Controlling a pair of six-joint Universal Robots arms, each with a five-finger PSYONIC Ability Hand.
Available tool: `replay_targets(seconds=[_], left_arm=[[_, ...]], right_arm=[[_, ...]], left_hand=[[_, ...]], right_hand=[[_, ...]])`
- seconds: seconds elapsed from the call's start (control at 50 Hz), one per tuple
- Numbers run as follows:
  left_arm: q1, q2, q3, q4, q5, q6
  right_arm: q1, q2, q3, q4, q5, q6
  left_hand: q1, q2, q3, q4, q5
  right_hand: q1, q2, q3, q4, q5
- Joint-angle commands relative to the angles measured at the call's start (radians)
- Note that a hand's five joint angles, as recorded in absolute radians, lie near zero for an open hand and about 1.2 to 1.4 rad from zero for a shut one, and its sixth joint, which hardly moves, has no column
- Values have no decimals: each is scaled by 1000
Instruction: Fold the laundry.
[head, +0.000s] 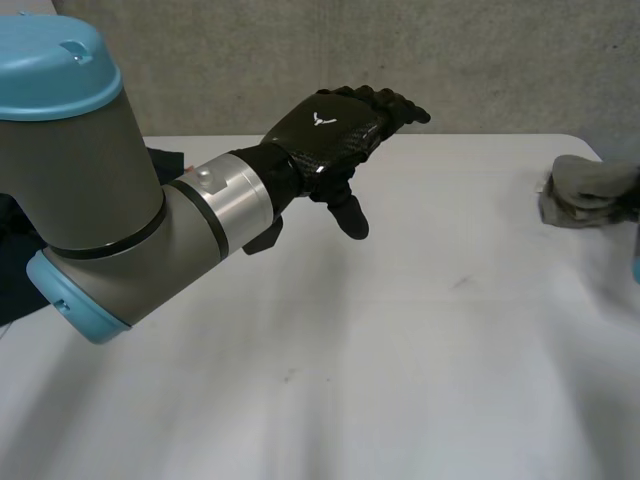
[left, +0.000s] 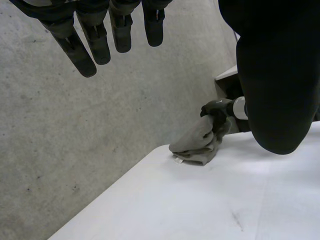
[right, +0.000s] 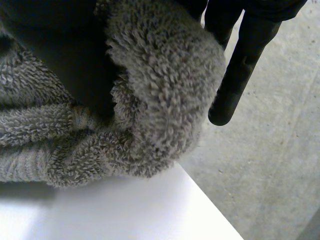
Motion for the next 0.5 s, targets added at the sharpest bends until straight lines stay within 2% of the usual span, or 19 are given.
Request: replay_targets(seconds=[0.02,0.04,0.06,0.08,0.1,0.16,0.24,0.36,0.44,0.5], left_arm=[[-14,-16,2,-1,0,2],[-15,-16,0,-1,-1,2],[-17,-18,-1,-1,-1,2],[-17,-16,-3,-1,-1,2],[-18,-16,-3,-1,-1,2],[-17,-10,-7,-3,0,0],[-9,5,-23,-5,3,-4],[-6,16,-26,0,3,-6],[-6,25,-26,-5,0,-6],[-1,45,-33,-6,-6,-6]], right_arm=[[-63,14,-13,-2,-126,-32],[-61,13,-12,14,-172,-70],[-61,13,-11,23,-188,-98],[-61,13,-8,27,-192,-130],[-66,10,-4,34,-174,-202],[-92,-1,13,28,-96,-344],[-124,-6,18,-3,-57,-483],[-124,-35,56,0,-83,-523],[-83,-122,189,30,-83,-540],[-55,-241,378,44,-91,-534]], left_hand=[[-4,-22,-29,-24,-47],[-4,-22,-29,-24,-47],[-4,-22,-29,-24,-47],[-4,-22,-29,-24,-47],[-4,-22,-29,-24,-47],[-4,-22,-29,-24,-47],[-4,-22,-29,-24,-47],[-4,-22,-29,-24,-47],[-4,-22,-29,-24,-47],[-4,-22,-29,-24,-47]], right_hand=[[220,19,-14,-79,0],[-719,-920,-953,-1018,-939],[-719,-920,-953,-1018,-939],[-616,-817,-850,-915,-836],[-719,-920,-953,-1018,-939],[-719,-920,-953,-1018,-939],[-719,-920,-953,-1018,-939],[-719,-920,-953,-1018,-939],[-719,-920,-953,-1018,-939],[-719,-920,-953,-1018,-939]])
